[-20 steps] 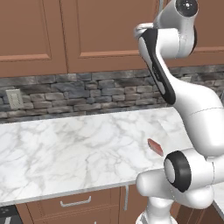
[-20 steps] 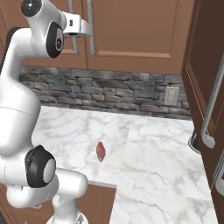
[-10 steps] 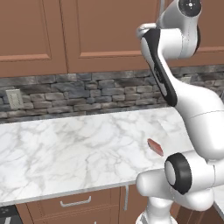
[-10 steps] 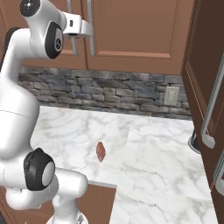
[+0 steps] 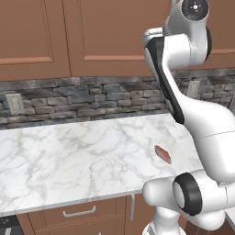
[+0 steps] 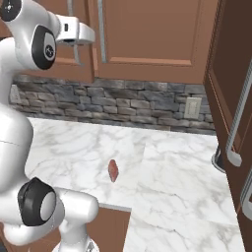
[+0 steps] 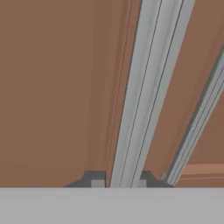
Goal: Retrieve the tupperware from the cabinet, then place the raw meat into the tupperware to avoid contamination.
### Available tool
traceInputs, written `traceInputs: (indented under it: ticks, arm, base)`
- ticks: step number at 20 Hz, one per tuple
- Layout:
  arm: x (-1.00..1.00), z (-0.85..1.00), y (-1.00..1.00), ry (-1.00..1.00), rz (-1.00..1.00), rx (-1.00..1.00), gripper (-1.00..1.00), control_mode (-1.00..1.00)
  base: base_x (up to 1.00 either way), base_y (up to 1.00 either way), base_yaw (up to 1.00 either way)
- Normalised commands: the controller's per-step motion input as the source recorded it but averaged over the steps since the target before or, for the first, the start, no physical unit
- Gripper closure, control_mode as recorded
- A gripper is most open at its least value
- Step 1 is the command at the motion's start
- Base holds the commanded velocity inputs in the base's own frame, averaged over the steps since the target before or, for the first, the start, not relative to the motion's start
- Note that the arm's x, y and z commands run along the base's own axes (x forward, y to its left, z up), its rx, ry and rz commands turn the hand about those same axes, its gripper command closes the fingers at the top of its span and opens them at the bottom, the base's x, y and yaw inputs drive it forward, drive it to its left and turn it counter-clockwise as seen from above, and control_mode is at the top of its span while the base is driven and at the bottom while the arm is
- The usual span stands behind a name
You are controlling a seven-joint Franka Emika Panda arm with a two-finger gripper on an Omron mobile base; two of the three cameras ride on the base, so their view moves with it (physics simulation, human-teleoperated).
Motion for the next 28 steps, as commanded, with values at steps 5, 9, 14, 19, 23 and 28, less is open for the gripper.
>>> traceInputs:
  ticks: [5,9,14,19,23,28]
  arm:
    - [-0.79,0.17,0.24,0.0,0.0,-0.06,1.0,-1.0]
    - [-0.89,0.16,0.24,-0.01,-0.04,0.0,1.0,-1.0]
    - [-0.82,0.17,0.3,0.0,-0.04,-0.01,1.0,-1.0]
    - [-0.56,0.04,0.41,-0.03,-0.09,-0.07,1.0,-1.0]
    - [-0.61,0.17,0.47,-0.01,-0.12,-0.09,1.0,-1.0]
    - [-0.55,0.13,0.42,0.01,-0.13,-0.07,1.0,-1.0]
  base:
    - [0.0,0.0,0.0]
    - [0.0,0.0,0.0]
    - [0.0,0.0,0.0]
    - [0.0,0.0,0.0]
    - [0.0,0.0,0.0]
    - [0.0,0.0,0.0]
